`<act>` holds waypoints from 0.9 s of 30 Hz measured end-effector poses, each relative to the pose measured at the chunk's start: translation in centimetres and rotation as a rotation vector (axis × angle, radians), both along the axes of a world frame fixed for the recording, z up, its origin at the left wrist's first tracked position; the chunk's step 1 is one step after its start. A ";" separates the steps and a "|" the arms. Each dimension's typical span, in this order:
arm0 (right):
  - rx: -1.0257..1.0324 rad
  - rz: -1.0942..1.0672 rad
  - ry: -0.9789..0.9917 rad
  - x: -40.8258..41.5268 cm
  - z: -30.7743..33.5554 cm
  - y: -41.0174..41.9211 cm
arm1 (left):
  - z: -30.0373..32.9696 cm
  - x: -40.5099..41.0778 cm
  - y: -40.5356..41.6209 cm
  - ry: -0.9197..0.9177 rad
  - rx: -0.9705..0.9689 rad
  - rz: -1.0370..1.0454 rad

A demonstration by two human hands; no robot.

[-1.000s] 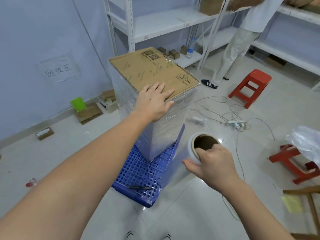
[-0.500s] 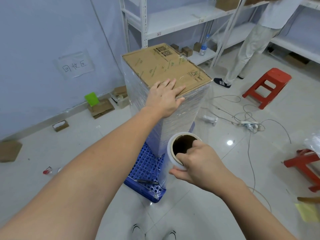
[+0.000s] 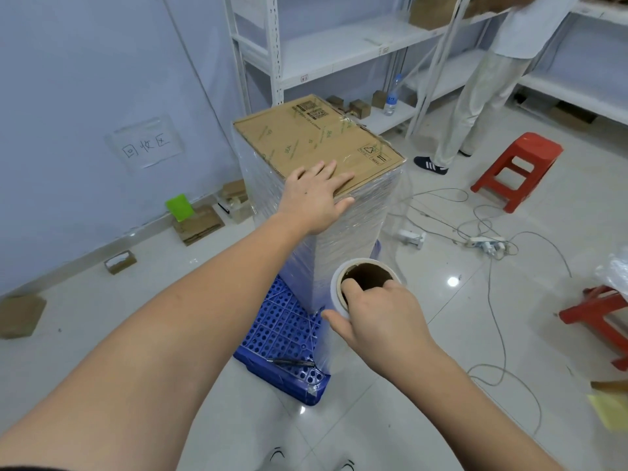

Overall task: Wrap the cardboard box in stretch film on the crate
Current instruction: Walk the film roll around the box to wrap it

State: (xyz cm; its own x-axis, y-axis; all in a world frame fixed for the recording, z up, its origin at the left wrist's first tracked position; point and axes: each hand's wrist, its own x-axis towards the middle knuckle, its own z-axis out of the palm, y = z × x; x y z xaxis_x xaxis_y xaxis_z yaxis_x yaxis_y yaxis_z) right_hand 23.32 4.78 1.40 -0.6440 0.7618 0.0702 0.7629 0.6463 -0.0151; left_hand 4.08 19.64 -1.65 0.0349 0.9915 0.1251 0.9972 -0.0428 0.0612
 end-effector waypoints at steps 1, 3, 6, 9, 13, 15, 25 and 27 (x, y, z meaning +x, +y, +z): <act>-0.041 -0.027 0.015 0.0 0.1 0.0 | 0.2 -0.2 0.1 -0.015 -0.018 -0.013; -0.139 -0.096 0.042 0.0 0.1 -0.1 | 0.8 -0.7 0.4 -0.050 -0.081 -0.056; -0.198 -0.161 0.042 -0.4 0.1 -0.6 | 2.0 -2.0 1.3 -0.083 -0.186 -0.163; -0.199 -0.279 0.006 -1.2 0.2 -0.8 | 2.6 -4.1 2.1 -0.113 -0.215 -0.294; -0.253 -0.504 -0.039 -2.8 0.4 -0.6 | 2.5 -7.2 2.8 -0.020 -0.231 -0.510; -0.300 -0.611 -0.036 -3.7 0.7 -0.6 | 1.8 -8.6 3.0 0.080 -0.164 -0.629; 0.017 -0.838 -0.134 -8.3 -1.6 -0.5 | -0.5 -9.6 3.2 0.232 0.036 -0.730; 0.018 -0.853 -0.108 -8.4 -2.0 -0.3 | -0.4 -9.5 3.4 0.235 0.027 -0.730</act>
